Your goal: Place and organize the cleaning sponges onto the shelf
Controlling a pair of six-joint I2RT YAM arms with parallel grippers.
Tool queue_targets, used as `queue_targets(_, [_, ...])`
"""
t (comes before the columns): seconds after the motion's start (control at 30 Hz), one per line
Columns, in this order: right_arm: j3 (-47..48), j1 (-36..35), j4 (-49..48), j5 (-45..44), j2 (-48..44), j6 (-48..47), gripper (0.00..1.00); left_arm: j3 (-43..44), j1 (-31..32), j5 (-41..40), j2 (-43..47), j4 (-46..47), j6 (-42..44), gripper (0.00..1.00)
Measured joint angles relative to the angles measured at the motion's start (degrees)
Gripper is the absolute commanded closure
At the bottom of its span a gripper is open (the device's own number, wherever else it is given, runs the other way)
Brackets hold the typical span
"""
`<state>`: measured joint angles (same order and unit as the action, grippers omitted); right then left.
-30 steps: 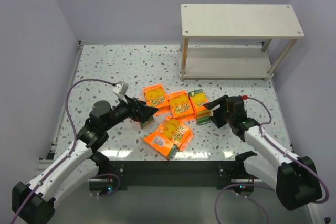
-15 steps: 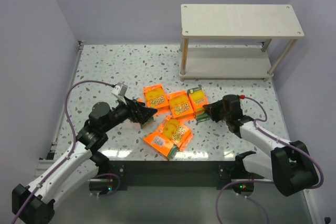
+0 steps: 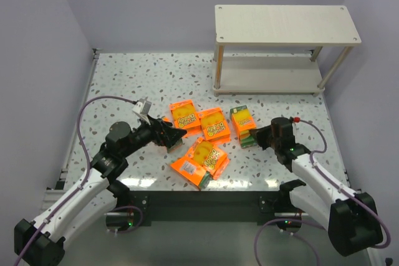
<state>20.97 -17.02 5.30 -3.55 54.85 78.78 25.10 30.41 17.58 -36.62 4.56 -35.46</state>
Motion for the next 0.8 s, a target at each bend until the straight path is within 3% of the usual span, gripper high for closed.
queue_targets(0.23, [-0.52, 3.19, 4.72, -0.74, -5.99, -2.54, 1.00, -0.63, -0.02, 0.11, -0.02, 0.00, -0.52, 0.00])
queue_targets(0.5, [-3.28, 7.78, 3.72, 4.96, -12.87, -4.24, 1.00, -0.63, -0.02, 0.22, -0.02, 0.00, -0.92, 0.00])
queue_targets(0.8, [1.60, 9.20, 0.24, 8.26, -15.28, -4.37, 1.00, -0.63, -0.02, 0.39, -0.52, 0.02, -0.94, 0.00])
